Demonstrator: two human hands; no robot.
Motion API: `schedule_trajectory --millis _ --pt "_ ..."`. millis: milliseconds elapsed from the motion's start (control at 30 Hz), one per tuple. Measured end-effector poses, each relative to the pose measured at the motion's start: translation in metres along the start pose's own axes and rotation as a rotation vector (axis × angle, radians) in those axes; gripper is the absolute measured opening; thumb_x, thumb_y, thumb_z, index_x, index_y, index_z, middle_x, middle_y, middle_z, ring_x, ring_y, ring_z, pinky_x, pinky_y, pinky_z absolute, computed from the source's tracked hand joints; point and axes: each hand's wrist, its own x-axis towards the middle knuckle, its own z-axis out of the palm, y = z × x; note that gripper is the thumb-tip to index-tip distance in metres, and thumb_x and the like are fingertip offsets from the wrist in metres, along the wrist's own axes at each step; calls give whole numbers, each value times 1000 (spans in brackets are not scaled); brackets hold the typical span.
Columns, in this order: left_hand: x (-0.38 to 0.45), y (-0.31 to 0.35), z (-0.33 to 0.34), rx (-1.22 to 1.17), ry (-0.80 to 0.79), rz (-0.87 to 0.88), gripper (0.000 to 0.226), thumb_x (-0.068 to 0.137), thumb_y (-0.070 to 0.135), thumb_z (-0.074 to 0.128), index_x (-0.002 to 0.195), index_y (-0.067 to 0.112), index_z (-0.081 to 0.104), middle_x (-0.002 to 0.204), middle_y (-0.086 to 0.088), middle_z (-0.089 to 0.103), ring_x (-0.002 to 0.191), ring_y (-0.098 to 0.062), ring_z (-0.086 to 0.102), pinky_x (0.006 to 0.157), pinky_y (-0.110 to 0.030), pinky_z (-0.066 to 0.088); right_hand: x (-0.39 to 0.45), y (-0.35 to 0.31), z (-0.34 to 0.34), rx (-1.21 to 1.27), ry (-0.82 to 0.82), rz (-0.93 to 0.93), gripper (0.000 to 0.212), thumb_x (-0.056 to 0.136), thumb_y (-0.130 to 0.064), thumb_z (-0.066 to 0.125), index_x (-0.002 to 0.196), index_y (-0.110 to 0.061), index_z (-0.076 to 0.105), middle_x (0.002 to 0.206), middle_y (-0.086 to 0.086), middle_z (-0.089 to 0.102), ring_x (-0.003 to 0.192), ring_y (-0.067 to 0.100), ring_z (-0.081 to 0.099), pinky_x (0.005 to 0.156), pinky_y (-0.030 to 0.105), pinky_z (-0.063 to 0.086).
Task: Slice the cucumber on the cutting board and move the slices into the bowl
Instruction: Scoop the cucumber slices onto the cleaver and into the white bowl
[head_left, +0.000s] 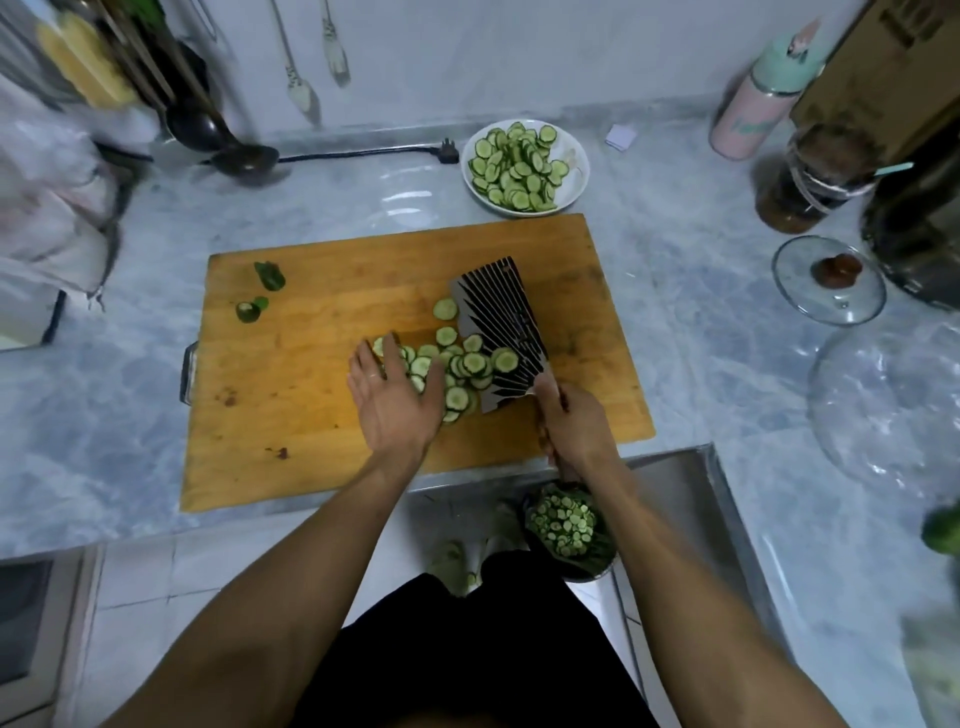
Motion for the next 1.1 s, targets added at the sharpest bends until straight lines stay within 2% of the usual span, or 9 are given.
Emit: schedule_trajectory --millis 233,333,433,533,667,800,933,1000,1100 --pt "22 36 14 -135 21 4 78 91 66 34 151 16 32 158 -16 26 147 -31 15 121 -46 12 0 13 4 -111 -29 -97 51 102 -52 40 74 -13 55 61 12 61 54 25 61 50 37 46" --pt "26 42 20 -154 20 3 72 92 64 40 148 19 40 157 -13 28 147 -29 16 119 -48 18 1 13 11 -159 -33 -82 45 102 -50 40 71 -20 50 63 2 56 60 17 55 52 31 37" --pt "30 47 25 -207 -1 15 69 88 61 45 143 20 49 158 -5 29 148 -26 15 119 -46 22 5 9 19 -194 -65 -81 43 102 -47 41 69 -20 47 65 3 55 62 19 53 56 33 34" --pt "34 50 27 -283 -25 15 65 87 57 50 141 20 51 157 -4 31 148 -26 18 116 -46 27 8 4 21 -203 -88 -93 43 102 -43 44 66 -21 42 62 -1 47 57 12 46 52 31 29" --pt "37 44 15 -397 5 29 68 85 63 49 136 18 56 152 -8 37 141 -24 31 111 -46 35 9 3 14 -94 -101 -71 45 103 -43 44 70 -13 51 58 1 52 47 8 51 47 23 38" --pt "8 19 -9 -354 26 36 73 84 68 49 141 23 49 157 -6 29 145 -24 22 116 -46 29 6 2 10 35 -164 -40 45 103 -45 43 70 -17 55 53 1 56 40 18 55 41 28 42" --pt "-35 -12 -6 -26 -150 307 96 75 72 63 153 28 28 163 -4 8 150 -24 5 120 -45 5 4 2 7 53 -157 -28 45 102 -49 43 74 -18 58 55 5 57 41 20 55 42 28 43" --pt "-39 -18 0 112 -185 376 106 73 79 58 155 27 18 164 -7 0 150 -27 1 120 -47 1 2 3 4 55 -155 -27 42 102 -49 43 80 -19 62 57 7 58 41 21 54 42 29 42" --pt "-27 -18 -1 167 -224 365 110 71 86 48 157 25 14 164 -9 1 150 -29 0 120 -46 -1 -6 3 -2 109 -146 3 37 103 -46 44 80 -21 61 55 8 55 39 22 51 38 26 39"
